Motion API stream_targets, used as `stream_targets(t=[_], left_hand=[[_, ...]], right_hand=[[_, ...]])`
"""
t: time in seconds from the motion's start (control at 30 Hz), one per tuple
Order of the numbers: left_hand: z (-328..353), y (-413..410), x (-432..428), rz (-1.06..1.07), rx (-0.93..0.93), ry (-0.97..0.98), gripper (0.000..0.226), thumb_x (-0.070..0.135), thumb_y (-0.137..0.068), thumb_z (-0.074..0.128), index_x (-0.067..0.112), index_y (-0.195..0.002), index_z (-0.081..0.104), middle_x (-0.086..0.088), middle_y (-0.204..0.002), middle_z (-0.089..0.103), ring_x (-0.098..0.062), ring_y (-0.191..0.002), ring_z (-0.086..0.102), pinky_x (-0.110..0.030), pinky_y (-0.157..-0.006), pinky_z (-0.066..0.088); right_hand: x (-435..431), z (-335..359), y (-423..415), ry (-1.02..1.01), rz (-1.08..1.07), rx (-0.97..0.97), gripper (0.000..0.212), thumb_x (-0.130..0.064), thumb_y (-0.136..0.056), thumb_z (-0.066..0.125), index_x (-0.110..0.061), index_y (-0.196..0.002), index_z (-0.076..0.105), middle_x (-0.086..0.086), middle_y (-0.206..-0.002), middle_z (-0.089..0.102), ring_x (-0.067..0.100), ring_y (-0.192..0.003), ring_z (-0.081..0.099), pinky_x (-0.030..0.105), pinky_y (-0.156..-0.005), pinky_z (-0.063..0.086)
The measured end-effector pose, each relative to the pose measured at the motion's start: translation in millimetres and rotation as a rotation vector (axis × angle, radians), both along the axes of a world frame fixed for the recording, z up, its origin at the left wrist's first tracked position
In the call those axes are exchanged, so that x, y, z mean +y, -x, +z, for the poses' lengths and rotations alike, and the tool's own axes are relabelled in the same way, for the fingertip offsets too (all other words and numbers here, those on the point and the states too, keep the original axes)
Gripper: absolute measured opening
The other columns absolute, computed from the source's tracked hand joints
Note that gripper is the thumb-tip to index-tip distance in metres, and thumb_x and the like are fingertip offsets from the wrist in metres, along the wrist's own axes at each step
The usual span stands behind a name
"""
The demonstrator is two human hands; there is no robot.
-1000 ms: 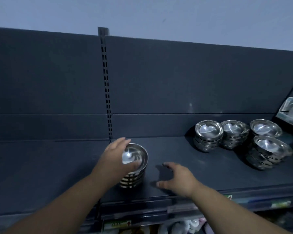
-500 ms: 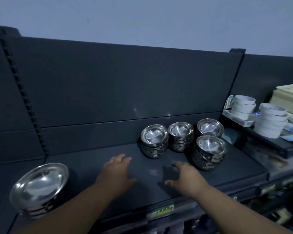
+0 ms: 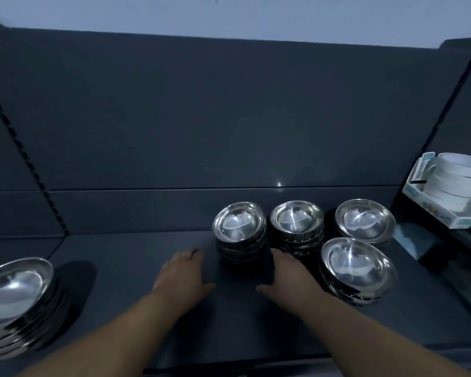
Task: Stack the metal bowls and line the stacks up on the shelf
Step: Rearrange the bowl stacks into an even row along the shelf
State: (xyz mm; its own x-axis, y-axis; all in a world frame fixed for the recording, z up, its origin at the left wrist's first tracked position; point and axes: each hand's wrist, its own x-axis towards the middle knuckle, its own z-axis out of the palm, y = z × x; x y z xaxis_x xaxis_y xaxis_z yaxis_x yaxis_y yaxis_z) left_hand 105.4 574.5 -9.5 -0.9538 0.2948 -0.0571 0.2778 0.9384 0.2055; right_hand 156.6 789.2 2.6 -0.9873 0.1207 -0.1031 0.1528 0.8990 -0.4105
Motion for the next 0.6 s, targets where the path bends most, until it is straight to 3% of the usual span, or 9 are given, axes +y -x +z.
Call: stream_targets(t=[0.13, 0.2, 0.3, 0.37, 0.5, 0.6], left_hand=[[-9.2, 20.8, 8.2, 0.031, -0.077, -0.208, 0.102, 0.049, -0.074, 0.072, 0.017, -0.152, 0.015, -0.004, -0.156, 0.026, -0.023, -0.141, 0.03, -0.032, -0.115, 0.028], [-13.6, 31.1, 11.5, 0.013, -0.108, -0.372, 0.11, 0.042, -0.069, 0.08, 0.018, -0.153, 0.012, 0.002, -0.155, 0.028, -0.017, -0.141, 0.029, -0.022, -0.112, 0.026], [-16.6, 39.0, 18.8, -0.04, -0.182, -0.607, 0.108, 0.026, -0.067, 0.085, 0.026, -0.15, 0.016, 0.021, -0.133, 0.036, 0.0, -0.126, 0.037, -0.005, -0.093, 0.027], [-22.6, 42.5, 23.1, -0.036, -0.258, -0.723, 0.104, 0.021, -0.066, 0.085, 0.031, -0.147, 0.02, 0.022, -0.124, 0.047, 0.0, -0.119, 0.046, -0.003, -0.085, 0.033], [-33.9, 40.3, 21.0, 0.045, -0.312, -0.87, 0.096, 0.017, -0.064, 0.086, 0.032, -0.141, 0.03, 0.02, -0.111, 0.059, -0.003, -0.108, 0.057, -0.008, -0.084, 0.042], [-31.8, 25.2, 8.0, 0.097, -0.272, -0.904, 0.09, 0.016, -0.064, 0.086, 0.034, -0.135, 0.033, 0.023, -0.108, 0.056, -0.003, -0.11, 0.056, -0.003, -0.079, 0.041]], right_hand=[[-2.4, -8.1, 16.4, 0.098, -0.028, 0.035, 0.075, -0.035, -0.068, 0.079, -0.018, -0.131, 0.043, 0.001, -0.126, 0.059, 0.02, -0.119, 0.055, 0.028, -0.099, 0.044], [-4.1, -10.1, 22.6, 0.15, -0.06, 0.037, 0.076, -0.031, -0.068, 0.08, -0.019, -0.132, 0.041, 0.0, -0.125, 0.06, 0.019, -0.119, 0.056, 0.024, -0.097, 0.043], [-8.1, -12.9, 30.8, 0.197, -0.092, 0.055, 0.077, -0.028, -0.07, 0.081, -0.017, -0.135, 0.042, 0.001, -0.128, 0.061, 0.019, -0.121, 0.055, 0.021, -0.096, 0.039], [-11.1, -15.3, 34.2, 0.228, -0.111, 0.077, 0.076, -0.026, -0.071, 0.081, -0.016, -0.136, 0.043, 0.002, -0.128, 0.061, 0.019, -0.121, 0.055, 0.018, -0.095, 0.038], [-17.4, -21.1, 33.0, 0.319, -0.14, 0.104, 0.074, -0.022, -0.072, 0.08, -0.017, -0.136, 0.044, -0.001, -0.122, 0.065, 0.015, -0.116, 0.059, 0.011, -0.086, 0.036], [-28.4, -24.5, 31.0, 0.392, -0.115, 0.133, 0.071, -0.017, -0.071, 0.081, -0.02, -0.134, 0.048, -0.004, -0.116, 0.068, 0.012, -0.112, 0.062, 0.014, -0.089, 0.042]])
